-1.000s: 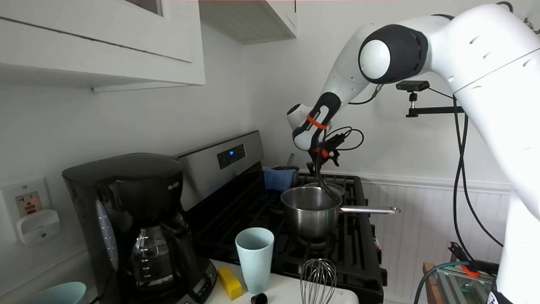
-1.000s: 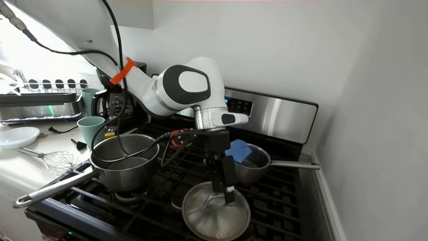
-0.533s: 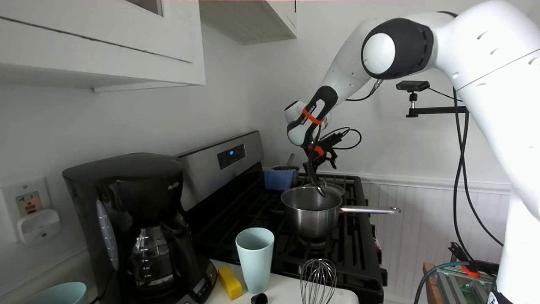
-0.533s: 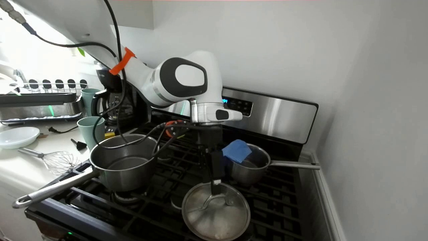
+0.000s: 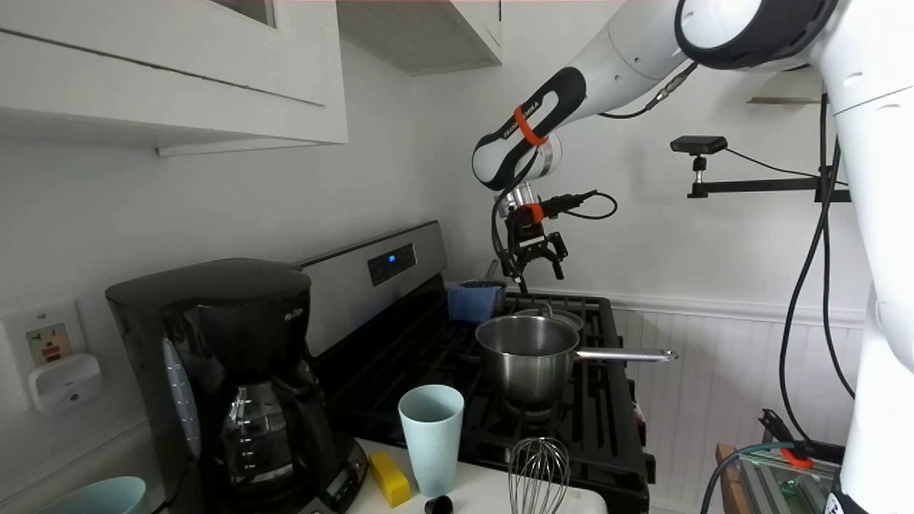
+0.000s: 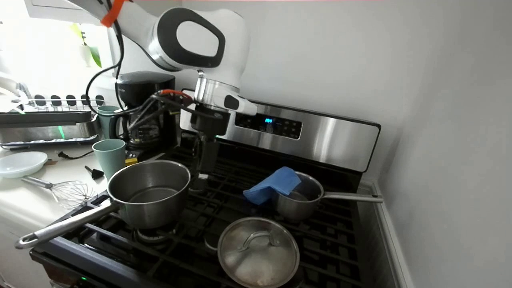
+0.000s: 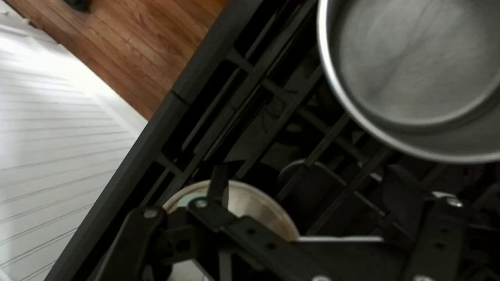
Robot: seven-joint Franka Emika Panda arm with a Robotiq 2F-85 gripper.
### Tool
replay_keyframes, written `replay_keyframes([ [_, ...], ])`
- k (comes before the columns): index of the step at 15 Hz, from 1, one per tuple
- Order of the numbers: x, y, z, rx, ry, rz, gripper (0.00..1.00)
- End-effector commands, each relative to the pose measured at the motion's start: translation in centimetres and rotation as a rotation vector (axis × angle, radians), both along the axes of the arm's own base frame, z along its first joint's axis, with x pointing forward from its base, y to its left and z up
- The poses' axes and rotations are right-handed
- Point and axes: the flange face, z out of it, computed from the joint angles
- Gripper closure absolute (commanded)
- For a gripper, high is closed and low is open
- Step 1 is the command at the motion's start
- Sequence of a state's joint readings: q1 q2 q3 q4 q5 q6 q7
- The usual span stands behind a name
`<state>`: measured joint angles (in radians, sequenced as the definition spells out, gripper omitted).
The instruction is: Remove the lid from the pot, then move the left pot backwards and pour the contents from the blue cup into the left pot
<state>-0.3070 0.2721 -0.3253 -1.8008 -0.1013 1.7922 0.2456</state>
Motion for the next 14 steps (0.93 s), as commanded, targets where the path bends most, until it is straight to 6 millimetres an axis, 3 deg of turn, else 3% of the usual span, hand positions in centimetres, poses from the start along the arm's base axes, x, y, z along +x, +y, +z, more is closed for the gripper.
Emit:
replay_keyframes([
  [1, -1.4, 4.5, 1.2, 0.154, 0.008, 0.035, 0.0],
  [4, -0.7, 7.1, 1.0, 0.251, -0.031, 0.036, 0.0],
  [9, 1.8, 10.7, -1.5, 0.434, -0.134, -0.044, 0.0],
  [10, 1.5, 9.7, -0.7, 0.385, -0.098, -0.034, 0.0],
  [14, 1.9, 10.6, -1.6, 0.414, -0.103, -0.042, 0.0],
])
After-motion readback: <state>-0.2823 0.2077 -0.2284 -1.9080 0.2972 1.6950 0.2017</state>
